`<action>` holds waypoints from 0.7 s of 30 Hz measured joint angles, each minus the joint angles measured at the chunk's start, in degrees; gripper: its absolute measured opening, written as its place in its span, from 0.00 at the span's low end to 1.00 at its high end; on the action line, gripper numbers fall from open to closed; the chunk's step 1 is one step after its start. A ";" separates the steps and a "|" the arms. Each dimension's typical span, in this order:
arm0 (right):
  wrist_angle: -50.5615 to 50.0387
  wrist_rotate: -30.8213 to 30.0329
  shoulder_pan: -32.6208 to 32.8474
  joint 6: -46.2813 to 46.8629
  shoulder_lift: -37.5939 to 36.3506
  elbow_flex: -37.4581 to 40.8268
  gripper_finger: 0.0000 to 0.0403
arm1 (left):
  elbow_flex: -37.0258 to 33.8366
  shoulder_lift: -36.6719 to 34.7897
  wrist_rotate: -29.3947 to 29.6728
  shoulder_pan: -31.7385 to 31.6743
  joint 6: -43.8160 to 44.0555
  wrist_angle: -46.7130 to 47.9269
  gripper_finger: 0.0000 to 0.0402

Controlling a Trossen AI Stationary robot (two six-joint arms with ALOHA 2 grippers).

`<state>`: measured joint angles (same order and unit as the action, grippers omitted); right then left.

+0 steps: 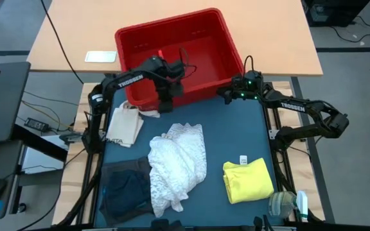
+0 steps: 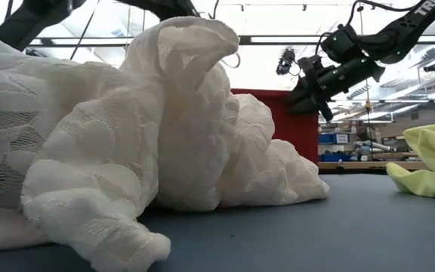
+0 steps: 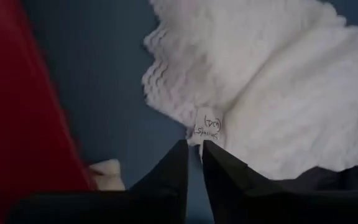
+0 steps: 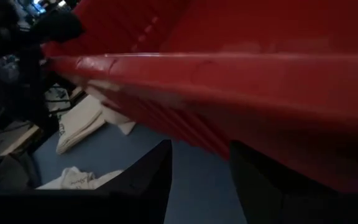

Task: Fold laundry
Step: Adjust the red bin

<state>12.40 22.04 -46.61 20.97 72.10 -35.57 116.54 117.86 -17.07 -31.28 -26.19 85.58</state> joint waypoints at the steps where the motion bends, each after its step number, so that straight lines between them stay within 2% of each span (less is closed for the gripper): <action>1: 0.00 0.02 0.00 0.54 0.00 0.00 0.42 | -0.16 0.01 0.06 -0.88 0.49 0.25 0.12; 7: -0.06 -0.14 0.09 1.74 -0.02 -0.01 0.41 | 2.26 -0.63 5.45 -6.72 0.79 -2.03 0.05; 11: -0.02 -2.40 0.06 1.11 -0.02 -0.02 0.41 | 5.33 -0.98 7.27 -10.64 2.93 -11.37 0.01; 13: -0.06 -5.65 -0.24 1.32 -0.02 -0.02 0.41 | 6.24 -0.58 7.62 -12.08 4.35 -17.82 0.01; 18: -0.96 -17.78 -2.24 8.41 -0.02 -0.02 0.38 | 6.30 -0.39 7.36 -15.08 9.81 -33.55 0.02; 21: -0.16 -23.89 -4.06 8.23 -0.02 -0.02 0.34 | 6.47 -0.08 6.86 -16.68 13.35 -40.12 0.03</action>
<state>12.24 -1.84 -50.67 29.20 72.07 -35.59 123.01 117.78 -10.22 -47.96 -12.84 45.46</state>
